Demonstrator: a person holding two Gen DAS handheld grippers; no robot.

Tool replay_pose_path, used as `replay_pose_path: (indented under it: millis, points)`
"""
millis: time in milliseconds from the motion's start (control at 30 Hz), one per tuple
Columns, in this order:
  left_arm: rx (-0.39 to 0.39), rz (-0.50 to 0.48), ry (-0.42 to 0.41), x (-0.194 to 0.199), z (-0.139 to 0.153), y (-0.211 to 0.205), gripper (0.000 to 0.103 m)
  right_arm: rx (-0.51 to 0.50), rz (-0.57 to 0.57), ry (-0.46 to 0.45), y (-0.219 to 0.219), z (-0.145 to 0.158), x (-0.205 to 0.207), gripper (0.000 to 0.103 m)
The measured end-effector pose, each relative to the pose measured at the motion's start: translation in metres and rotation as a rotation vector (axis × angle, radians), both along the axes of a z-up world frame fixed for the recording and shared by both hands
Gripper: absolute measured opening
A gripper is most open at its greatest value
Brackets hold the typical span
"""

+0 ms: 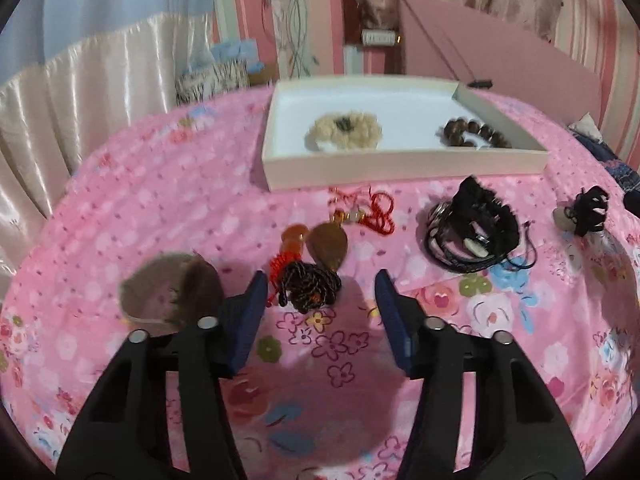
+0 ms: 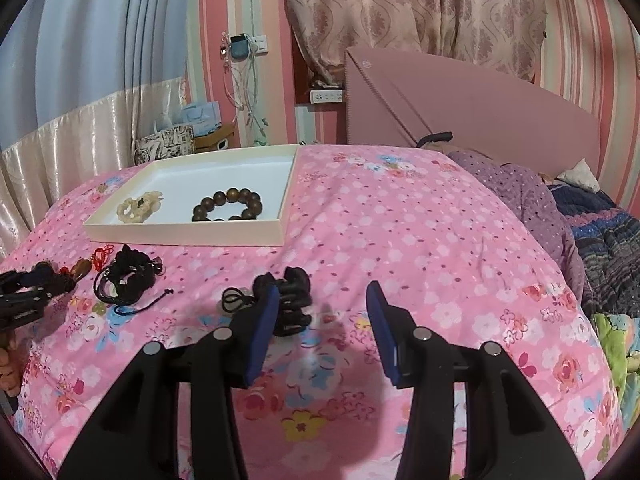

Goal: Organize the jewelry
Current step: 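Grasp the black beaded charm with the left tool while the right tool grasps the black claw clip, then carry the charm and claw clip into the white tray and open both tools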

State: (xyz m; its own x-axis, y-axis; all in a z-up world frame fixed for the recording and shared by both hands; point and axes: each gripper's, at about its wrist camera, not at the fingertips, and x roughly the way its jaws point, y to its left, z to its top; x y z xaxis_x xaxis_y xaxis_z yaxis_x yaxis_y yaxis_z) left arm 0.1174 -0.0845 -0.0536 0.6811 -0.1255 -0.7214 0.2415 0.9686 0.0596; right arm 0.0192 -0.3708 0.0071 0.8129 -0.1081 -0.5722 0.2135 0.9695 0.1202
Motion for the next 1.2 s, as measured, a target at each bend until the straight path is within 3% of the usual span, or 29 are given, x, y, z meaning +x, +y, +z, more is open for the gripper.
replay_pose_path:
  millis: [267, 767, 933, 1200]
  points:
    - [-0.047, 0.011, 0.047, 0.007, -0.006, 0.008, 0.022, 0.040, 0.065, 0.037, 0.005, -0.013, 0.015, 0.046]
    - [-0.085, 0.009, 0.003, -0.010, 0.004, 0.029, 0.022, 0.051, 0.113, 0.097, 0.014, -0.022, 0.035, 0.046]
    - [-0.088, -0.001, -0.012, -0.015, 0.006, 0.029, 0.021, 0.062, 0.129, 0.140, 0.014, -0.029, 0.042, 0.036]
    - [-0.110, -0.012, -0.038, -0.025, 0.016, 0.037, 0.021, 0.056, 0.111, 0.088, 0.012, -0.020, 0.032, 0.035]
